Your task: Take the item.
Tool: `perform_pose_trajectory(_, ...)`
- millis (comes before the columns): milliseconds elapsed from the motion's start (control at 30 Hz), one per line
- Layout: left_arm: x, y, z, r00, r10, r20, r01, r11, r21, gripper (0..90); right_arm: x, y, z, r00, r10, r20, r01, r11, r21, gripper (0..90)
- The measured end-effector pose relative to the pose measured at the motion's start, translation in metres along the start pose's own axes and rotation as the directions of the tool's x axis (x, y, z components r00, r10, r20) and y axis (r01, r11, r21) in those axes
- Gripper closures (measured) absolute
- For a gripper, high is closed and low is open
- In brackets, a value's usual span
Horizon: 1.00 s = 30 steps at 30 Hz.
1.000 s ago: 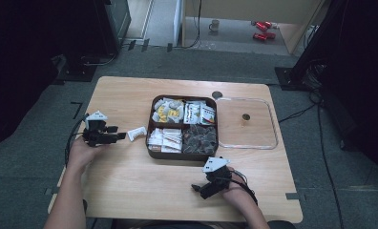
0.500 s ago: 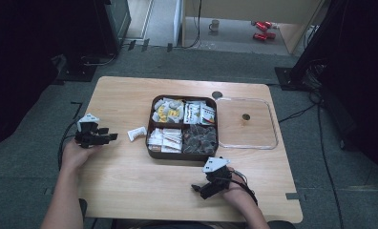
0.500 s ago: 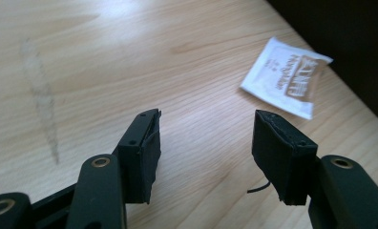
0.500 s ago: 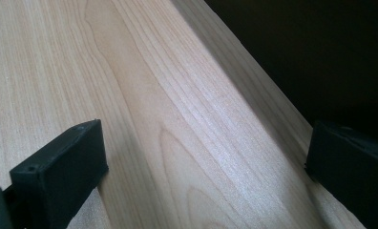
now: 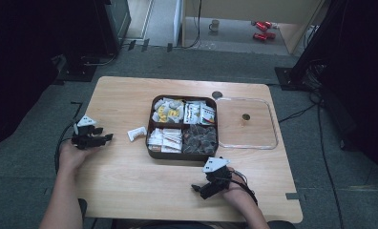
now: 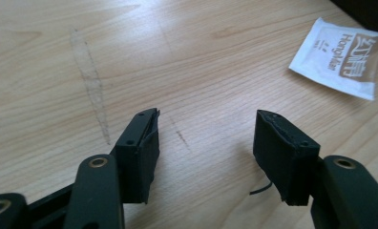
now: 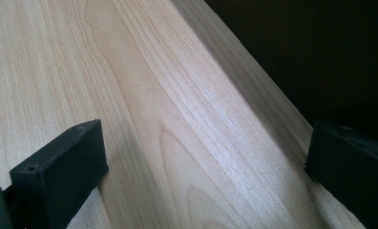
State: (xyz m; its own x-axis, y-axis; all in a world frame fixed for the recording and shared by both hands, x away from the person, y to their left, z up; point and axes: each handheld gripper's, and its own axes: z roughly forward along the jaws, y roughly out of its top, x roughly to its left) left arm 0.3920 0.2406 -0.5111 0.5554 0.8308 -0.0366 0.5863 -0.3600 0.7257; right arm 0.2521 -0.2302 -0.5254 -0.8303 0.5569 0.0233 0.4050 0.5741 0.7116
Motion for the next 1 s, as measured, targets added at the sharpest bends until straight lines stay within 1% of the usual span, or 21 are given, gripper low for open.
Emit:
perform_pose_trajectory(33, 0.0000, 0.0000, 0.0000, 1.0000, 0.000, 0.000, 0.000, 1.0000, 0.000, 40.6, 0.0000, 0.0000, 0.0000, 1.0000, 0.000, 0.000, 0.000, 1.000, 0.000, 0.0)
perform_pose_trajectory(67, -0.0001, -0.0013, 0.0003, 0.9999, 0.014, -0.008, -0.014, 0.9999, -0.007, 40.4, 0.0000, 0.0000, 0.0000, 1.0000, 0.000, 0.000, 0.000, 1.000, 0.000, 0.0)
perform_pose_trajectory(167, 0.0004, -0.0017, 0.0014, 0.9997, 0.014, -0.018, -0.014, 0.9998, -0.014, 37.9, 0.0000, 0.0000, 0.0000, 1.0000, 0.000, 0.000, 0.000, 1.000, 0.000, 0.0)
perform_pose_trajectory(233, 0.0003, -0.0025, 0.0021, 0.9995, 0.021, -0.022, -0.022, 0.9996, -0.020, 36.2, 0.0000, 0.0000, 0.0000, 1.0000, 0.000, 0.000, 0.000, 1.000, 0.000, 0.0)
perform_pose_trajectory(267, 0.0004, -0.0037, 0.0029, 0.9995, 0.019, -0.024, -0.019, 0.9992, -0.034, 35.5, 0.0000, 0.0000, 0.0000, 1.0000, 0.000, 0.000, 0.000, 1.000, 0.000, 0.0)
perform_pose_trajectory(567, 0.0005, -0.0029, 0.0042, 0.9989, 0.001, -0.046, -0.002, 0.9996, -0.028, 29.6, 0.0000, 0.0000, 0.0000, 1.0000, -0.001, 0.000, 0.001, 1.000, 0.000, 0.0)
perform_pose_trajectory(1000, -0.0005, -0.0021, 0.0051, 0.9983, -0.011, -0.057, 0.009, 0.9996, -0.026, 28.1, 0.0000, 0.0000, 0.0000, 1.0000, 0.000, 0.000, 0.000, 1.000, 0.000, 0.0)
